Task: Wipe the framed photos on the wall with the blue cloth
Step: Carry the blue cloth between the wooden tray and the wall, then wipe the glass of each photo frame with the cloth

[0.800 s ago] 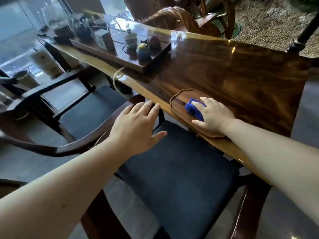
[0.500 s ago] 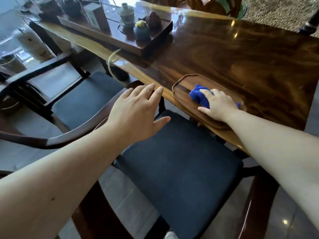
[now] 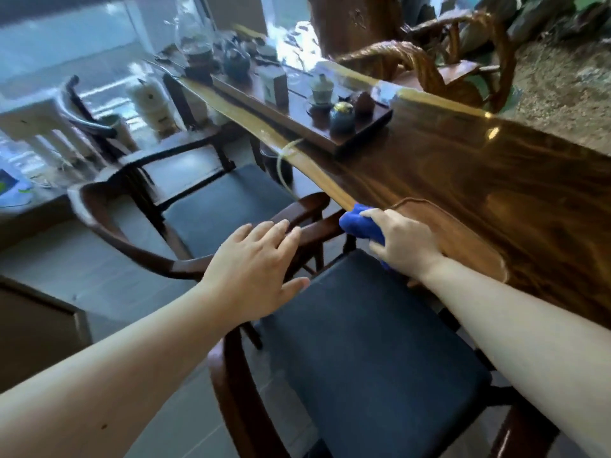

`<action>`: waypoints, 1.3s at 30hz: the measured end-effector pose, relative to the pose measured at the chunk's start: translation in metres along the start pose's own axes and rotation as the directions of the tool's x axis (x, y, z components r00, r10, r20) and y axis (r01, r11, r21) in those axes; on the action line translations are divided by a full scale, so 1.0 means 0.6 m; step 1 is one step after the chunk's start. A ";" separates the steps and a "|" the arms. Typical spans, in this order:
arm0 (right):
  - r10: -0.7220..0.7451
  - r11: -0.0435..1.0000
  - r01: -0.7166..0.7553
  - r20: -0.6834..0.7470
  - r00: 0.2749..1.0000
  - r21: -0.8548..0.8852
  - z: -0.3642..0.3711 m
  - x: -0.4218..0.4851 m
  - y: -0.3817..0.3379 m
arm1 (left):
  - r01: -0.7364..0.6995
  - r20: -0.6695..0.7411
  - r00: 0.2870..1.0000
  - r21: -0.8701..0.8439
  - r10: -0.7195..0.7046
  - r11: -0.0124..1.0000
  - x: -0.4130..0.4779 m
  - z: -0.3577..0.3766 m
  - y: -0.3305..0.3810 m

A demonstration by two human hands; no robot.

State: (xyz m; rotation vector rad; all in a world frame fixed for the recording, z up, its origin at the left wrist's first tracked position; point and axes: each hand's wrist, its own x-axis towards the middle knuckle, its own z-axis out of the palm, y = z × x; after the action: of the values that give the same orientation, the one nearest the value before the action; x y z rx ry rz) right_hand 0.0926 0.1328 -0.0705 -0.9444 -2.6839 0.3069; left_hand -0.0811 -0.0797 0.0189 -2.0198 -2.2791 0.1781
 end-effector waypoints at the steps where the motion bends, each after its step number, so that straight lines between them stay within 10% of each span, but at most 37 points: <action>1: -0.067 0.997 0.067 -0.013 0.998 0.024 -0.006 0.008 -0.035 | 0.026 -0.008 1.000 0.009 -0.026 1.000 -0.020 -0.014 -0.017; 9: -0.490 0.854 0.505 -0.136 0.861 0.121 -0.066 0.076 -0.342 | 0.260 -0.124 0.962 0.151 -0.243 0.954 -0.240 -0.159 -0.157; 21: -0.757 0.592 0.798 -0.259 0.600 0.115 -0.133 0.137 -0.771 | 0.608 -0.227 0.794 0.301 -0.564 0.735 -0.540 -0.307 -0.314; 31: -0.790 0.448 0.887 -0.414 0.451 0.112 -0.176 0.214 -1.083 | 0.768 -0.367 0.639 0.359 -0.676 0.531 -0.682 -0.426 -0.504; 39: -0.690 0.380 0.874 -0.537 0.485 0.303 -0.198 0.295 -1.252 | 0.797 -0.433 0.593 0.438 -0.679 0.417 -0.719 -0.503 -0.625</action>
State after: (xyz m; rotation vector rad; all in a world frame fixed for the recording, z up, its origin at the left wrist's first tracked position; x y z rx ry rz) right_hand -0.4345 -0.3158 0.2911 0.5087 -2.1680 0.5749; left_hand -0.3532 -0.5441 0.3765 -0.5602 -2.3250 0.5172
